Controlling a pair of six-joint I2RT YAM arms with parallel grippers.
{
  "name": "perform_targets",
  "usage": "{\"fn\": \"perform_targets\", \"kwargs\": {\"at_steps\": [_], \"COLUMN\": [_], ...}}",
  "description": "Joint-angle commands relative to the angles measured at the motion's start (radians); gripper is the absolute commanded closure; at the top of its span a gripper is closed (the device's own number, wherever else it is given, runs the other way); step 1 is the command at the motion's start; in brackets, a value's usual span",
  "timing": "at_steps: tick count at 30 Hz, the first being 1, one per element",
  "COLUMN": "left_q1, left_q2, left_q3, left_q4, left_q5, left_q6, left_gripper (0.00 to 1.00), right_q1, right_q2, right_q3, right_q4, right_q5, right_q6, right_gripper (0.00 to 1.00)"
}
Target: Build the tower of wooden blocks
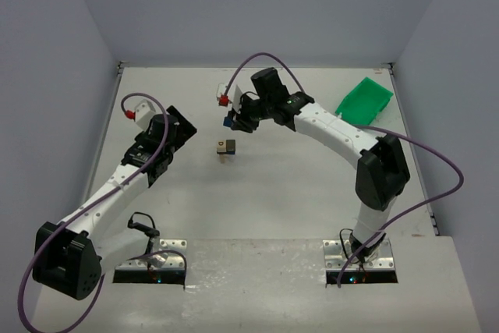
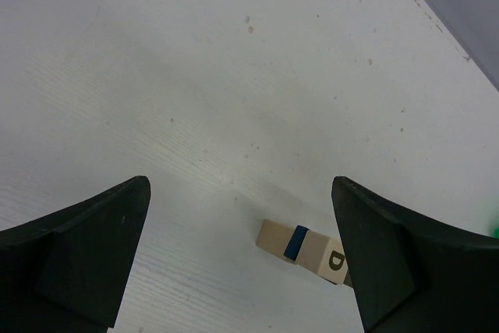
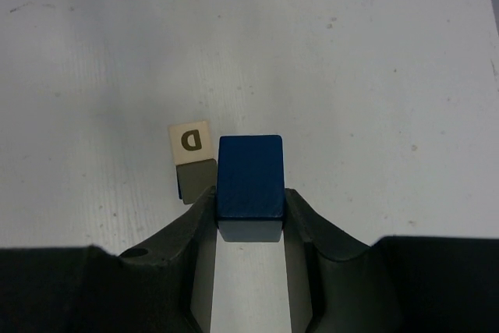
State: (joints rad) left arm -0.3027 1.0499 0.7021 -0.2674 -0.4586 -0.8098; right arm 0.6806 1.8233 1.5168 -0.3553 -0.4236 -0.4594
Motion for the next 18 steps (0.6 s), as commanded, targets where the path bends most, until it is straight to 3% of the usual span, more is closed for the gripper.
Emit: {"fn": "perform_targets", "kwargs": {"at_steps": [1, 9, 18], "left_q1": [-0.001, -0.001, -0.001], "left_q2": [-0.027, -0.033, -0.044], "left_q3": [0.010, 0.013, 0.010], "left_q4": [0.008, -0.030, -0.049], "left_q5": [-0.031, -0.068, -0.097], "left_q6": [-0.008, -0.040, -0.066], "left_gripper": [0.00, 0.00, 0.00], "right_q1": [0.059, 0.085, 0.094], "right_q2": [0.047, 0.160, 0.208], "right_q3": [0.107, 0.262, 0.294], "right_q4": [-0.107, -0.285, -0.314], "right_q5": [-0.032, -0.013, 0.026], "right_q6": [-0.074, -0.157, -0.202], "right_gripper": [0.75, 0.72, 0.69]}}
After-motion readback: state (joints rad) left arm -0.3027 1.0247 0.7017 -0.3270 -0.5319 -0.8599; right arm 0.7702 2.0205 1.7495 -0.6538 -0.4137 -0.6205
